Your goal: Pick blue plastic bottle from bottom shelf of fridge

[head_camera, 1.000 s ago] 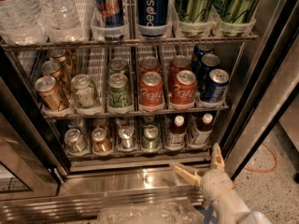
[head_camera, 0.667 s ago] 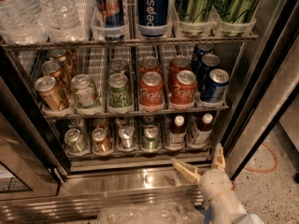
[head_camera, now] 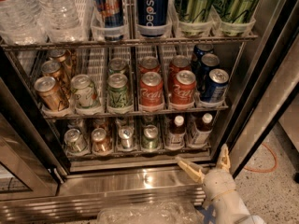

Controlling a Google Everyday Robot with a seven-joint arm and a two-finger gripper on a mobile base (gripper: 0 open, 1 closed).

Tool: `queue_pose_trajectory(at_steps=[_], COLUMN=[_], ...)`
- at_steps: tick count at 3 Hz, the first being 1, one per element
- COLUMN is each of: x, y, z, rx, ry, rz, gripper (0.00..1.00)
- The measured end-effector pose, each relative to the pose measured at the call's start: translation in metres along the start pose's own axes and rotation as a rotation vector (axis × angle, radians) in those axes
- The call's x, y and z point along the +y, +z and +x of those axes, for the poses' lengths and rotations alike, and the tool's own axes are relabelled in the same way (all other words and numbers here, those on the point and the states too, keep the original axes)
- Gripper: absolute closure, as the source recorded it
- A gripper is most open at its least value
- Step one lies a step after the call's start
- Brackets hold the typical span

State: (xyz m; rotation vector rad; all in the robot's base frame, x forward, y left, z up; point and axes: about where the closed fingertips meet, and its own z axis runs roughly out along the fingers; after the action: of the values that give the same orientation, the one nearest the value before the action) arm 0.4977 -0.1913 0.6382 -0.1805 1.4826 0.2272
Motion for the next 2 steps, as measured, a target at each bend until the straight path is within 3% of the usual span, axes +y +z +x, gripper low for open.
queue_pose_trajectory(at_steps=[1, 2], x=[0.0000, 0.0000], y=[0.0000, 0.0000], z=[0.0000, 0.0000], rx=[0.000, 0.000], ry=[0.000, 0.000], rz=[0.000, 0.000], gripper=[0.00, 0.19])
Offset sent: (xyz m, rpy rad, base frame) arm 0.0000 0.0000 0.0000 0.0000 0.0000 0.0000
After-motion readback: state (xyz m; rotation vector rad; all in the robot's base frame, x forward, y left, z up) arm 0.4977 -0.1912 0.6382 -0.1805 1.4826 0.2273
